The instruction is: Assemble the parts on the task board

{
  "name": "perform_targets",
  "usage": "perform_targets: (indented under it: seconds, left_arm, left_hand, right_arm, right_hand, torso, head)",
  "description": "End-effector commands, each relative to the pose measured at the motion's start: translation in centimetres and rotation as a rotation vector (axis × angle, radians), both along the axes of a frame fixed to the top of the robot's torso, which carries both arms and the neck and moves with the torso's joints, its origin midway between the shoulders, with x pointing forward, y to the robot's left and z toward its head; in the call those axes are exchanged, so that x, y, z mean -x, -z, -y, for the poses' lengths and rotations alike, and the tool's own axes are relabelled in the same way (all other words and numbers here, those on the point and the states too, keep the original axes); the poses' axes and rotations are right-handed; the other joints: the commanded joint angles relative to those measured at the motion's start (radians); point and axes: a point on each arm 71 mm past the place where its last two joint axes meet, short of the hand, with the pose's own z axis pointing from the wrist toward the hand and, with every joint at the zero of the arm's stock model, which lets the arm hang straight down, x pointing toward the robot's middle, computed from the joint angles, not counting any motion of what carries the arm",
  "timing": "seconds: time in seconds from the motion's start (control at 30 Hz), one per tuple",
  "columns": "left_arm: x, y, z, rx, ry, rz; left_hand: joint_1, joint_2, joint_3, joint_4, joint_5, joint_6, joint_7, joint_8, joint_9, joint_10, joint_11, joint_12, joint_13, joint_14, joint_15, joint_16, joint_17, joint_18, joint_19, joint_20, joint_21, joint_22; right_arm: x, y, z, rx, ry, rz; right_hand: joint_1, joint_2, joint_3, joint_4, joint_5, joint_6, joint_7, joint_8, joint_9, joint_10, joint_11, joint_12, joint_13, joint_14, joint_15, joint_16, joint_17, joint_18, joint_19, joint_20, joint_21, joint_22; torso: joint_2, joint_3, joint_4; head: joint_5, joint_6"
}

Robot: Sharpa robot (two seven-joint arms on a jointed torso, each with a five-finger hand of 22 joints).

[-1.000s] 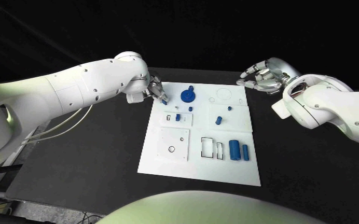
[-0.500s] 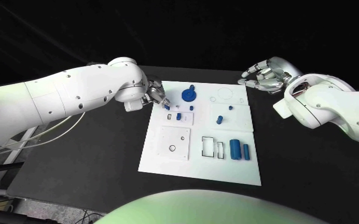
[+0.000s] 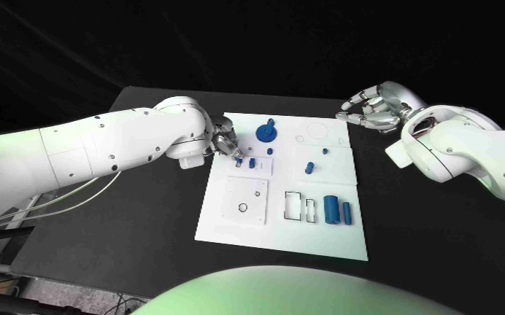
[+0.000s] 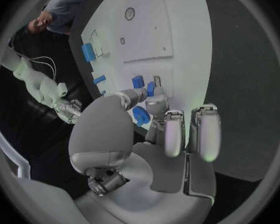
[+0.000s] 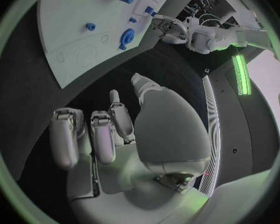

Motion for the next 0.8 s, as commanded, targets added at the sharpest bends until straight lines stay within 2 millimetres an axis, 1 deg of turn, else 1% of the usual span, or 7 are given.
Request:
perform_targets:
  seconds: [0.03,0.33,0.43,0.67,0.8]
  left_arm:
    - [0.02,0.0,0.25,-0.022,0.024,0.06]
    - [0.29,0.31,0.7,-0.044,0.05,0.07]
    - [0.38,0.35,0.77,-0.054,0.062,0.068]
    - [0.53,0.46,0.77,-0.068,0.075,0.055]
    - [0.6,0.52,0.75,-0.075,0.08,0.048]
  left_hand:
    - [-0.011,0.001,0.141,-0.133,0.013,0.013,-0.014,0.008,0.078,0.008,0.001,0.003,0.0,0.106,-0.003,0.004,0.263,-0.013,0.066,0.004,0.003,0.236]
    - [-0.02,-0.002,0.147,-0.138,0.028,0.014,-0.014,0.014,0.082,0.01,0.0,0.004,0.0,0.106,-0.004,0.004,0.263,-0.013,0.067,0.003,0.004,0.237]
    - [-0.023,-0.004,0.15,-0.14,0.034,0.015,-0.015,0.017,0.083,0.01,0.0,0.003,-0.002,0.106,-0.005,0.004,0.263,-0.013,0.067,0.002,0.004,0.237]
    - [-0.024,-0.004,0.151,-0.141,0.036,0.015,-0.015,0.018,0.084,0.01,0.0,0.001,-0.004,0.106,-0.005,0.004,0.263,-0.013,0.067,0.002,0.003,0.237]
    - [-0.024,-0.004,0.151,-0.141,0.036,0.015,-0.015,0.018,0.084,0.01,0.0,0.001,-0.004,0.106,-0.005,0.004,0.263,-0.013,0.066,0.002,0.003,0.237]
  right_arm:
    - [0.04,0.06,-0.06,0.007,-0.011,0.0]
    - [0.06,0.1,-0.05,0.007,-0.011,-0.001]
    - [0.07,0.1,-0.03,0.007,-0.011,-0.001]
    - [0.07,0.1,0.0,0.007,-0.011,-0.001]
    - [0.07,0.1,-0.01,0.007,-0.011,-0.001]
  right_hand:
    - [-0.01,0.003,0.004,-0.003,0.003,-0.007,0.001,0.004,0.001,-0.007,-0.001,-0.004,-0.001,0.095,-0.006,-0.007,0.227,0.017,0.037,-0.006,-0.005,0.208]
    - [-0.01,0.003,0.004,-0.003,0.003,-0.007,0.001,0.004,0.001,-0.007,-0.001,-0.004,-0.001,0.095,-0.006,-0.007,0.227,0.017,0.037,-0.006,-0.005,0.208]
    - [-0.01,0.003,0.004,-0.003,0.003,-0.007,0.001,0.004,0.001,-0.007,-0.001,-0.004,-0.001,0.095,-0.006,-0.007,0.227,0.017,0.037,-0.006,-0.005,0.208]
    - [-0.01,0.003,0.004,-0.003,0.003,-0.007,0.001,0.004,0.001,-0.007,-0.001,-0.004,-0.001,0.095,-0.006,-0.007,0.227,0.017,0.037,-0.006,-0.005,0.208]
    - [-0.01,0.003,0.004,-0.003,0.003,-0.007,0.001,0.004,0.001,-0.007,-0.001,-0.004,-0.001,0.095,-0.006,-0.007,0.227,0.017,0.037,-0.006,-0.005,0.208]
  torso:
    - [0.0,0.0015,-0.0003]
    - [0.001,0.0025,-0.0017]
    - [0.001,0.0026,-0.0021]
    - [0.0,0.0027,-0.0005]
    - [0.0,0.0021,-0.0013]
  head:
    - [0.001,-0.003]
    - [0.002,-0.004]
    - [0.002,-0.006]
    - [0.001,-0.007]
    - [0.001,-0.007]
